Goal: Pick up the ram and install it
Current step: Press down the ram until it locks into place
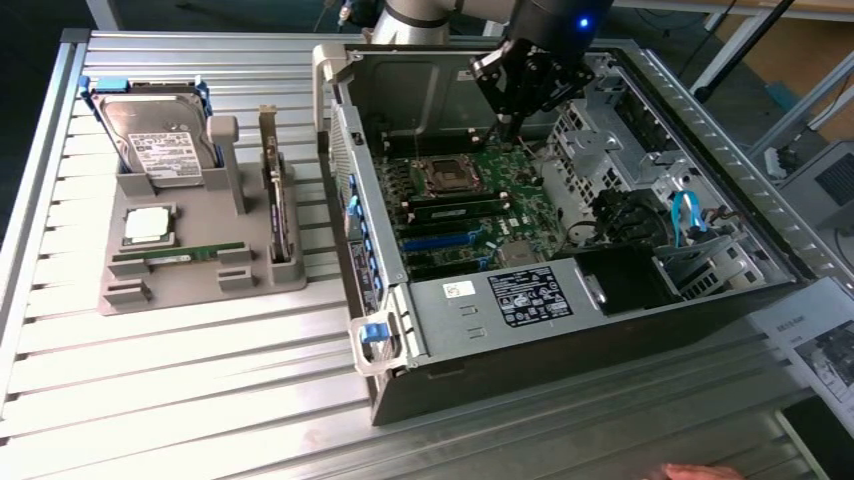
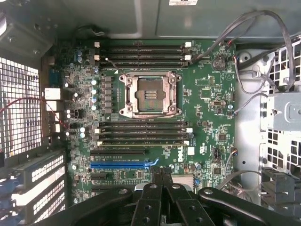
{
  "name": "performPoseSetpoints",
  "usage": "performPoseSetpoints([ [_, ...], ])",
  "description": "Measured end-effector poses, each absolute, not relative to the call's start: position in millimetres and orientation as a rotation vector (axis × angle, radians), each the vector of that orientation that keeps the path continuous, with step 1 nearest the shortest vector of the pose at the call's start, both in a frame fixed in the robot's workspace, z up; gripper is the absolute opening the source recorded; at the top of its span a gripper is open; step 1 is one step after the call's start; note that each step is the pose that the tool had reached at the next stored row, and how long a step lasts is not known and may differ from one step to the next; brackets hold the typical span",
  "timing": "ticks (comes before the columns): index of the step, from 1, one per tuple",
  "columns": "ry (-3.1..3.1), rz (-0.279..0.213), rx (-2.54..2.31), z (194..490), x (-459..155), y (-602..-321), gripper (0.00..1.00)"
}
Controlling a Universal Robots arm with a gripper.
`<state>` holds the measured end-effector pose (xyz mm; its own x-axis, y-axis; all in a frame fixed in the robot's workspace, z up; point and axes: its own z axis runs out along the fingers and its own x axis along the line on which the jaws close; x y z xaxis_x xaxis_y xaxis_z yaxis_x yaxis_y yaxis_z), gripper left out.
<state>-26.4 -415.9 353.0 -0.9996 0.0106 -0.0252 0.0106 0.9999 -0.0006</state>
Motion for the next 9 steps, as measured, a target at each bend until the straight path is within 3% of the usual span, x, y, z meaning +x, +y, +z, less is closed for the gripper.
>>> performPoseSetpoints([
  [9,3.117,0.005,0.017,352.9,-25.7,-416.0,0.1],
])
